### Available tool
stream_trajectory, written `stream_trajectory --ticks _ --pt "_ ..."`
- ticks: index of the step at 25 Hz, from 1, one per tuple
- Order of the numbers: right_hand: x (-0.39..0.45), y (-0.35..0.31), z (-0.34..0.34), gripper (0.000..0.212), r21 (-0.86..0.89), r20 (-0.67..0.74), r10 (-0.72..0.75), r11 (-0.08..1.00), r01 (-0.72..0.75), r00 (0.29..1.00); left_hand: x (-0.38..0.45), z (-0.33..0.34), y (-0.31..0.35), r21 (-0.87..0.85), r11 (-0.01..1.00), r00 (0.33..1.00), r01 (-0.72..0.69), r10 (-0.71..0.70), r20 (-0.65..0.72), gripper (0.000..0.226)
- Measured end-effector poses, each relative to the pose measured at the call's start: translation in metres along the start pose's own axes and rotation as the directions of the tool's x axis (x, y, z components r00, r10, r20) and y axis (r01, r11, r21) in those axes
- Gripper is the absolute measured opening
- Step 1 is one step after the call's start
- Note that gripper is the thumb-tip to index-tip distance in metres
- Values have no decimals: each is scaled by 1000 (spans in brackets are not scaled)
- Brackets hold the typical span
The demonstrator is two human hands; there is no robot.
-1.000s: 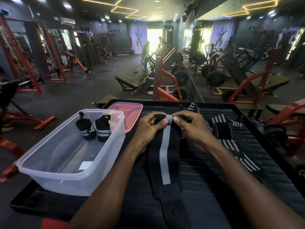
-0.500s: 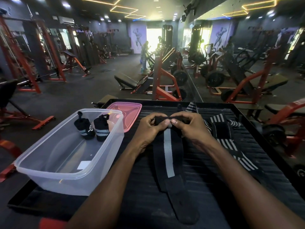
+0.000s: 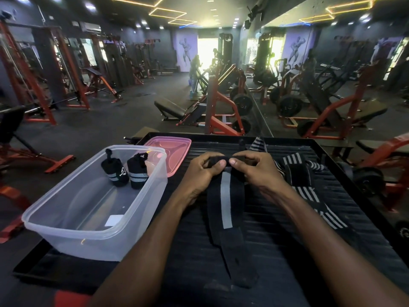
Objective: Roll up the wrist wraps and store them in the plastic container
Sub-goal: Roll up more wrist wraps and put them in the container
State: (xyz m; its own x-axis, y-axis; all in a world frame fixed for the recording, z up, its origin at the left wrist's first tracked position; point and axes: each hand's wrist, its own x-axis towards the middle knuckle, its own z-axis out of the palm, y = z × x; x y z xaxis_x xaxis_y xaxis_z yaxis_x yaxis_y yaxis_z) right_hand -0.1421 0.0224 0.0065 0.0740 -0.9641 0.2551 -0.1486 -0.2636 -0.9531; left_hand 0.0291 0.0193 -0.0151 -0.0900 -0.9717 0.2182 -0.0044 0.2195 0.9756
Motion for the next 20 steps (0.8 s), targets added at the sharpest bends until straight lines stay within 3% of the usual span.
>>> stream_trajectory --ticks 3,5,10,15,17,20 --pt "-1 -1 0 23 22 6 -88 996 88 996 1 1 0 -58 997 998 54 -55 -6 29" --pt "0 -1 1 27 65 8 -82 995 81 997 1 1 1 -60 998 999 35 -37 -32 18" --pt "2 3 2 9 106 38 55 993 -59 998 -1 0 2 -20 1000 999 -22 21 -26 20" --pt "-1 0 0 22 53 26 -103 993 102 994 -1 2 3 -253 962 995 99 -102 0 32" --pt "0 1 0 23 41 27 -87 995 86 996 0 0 1 -159 983 996 91 -92 3 32" --pt "0 3 0 8 69 109 58 995 -66 992 -1 -3 1 -74 997 999 20 -22 -31 22"
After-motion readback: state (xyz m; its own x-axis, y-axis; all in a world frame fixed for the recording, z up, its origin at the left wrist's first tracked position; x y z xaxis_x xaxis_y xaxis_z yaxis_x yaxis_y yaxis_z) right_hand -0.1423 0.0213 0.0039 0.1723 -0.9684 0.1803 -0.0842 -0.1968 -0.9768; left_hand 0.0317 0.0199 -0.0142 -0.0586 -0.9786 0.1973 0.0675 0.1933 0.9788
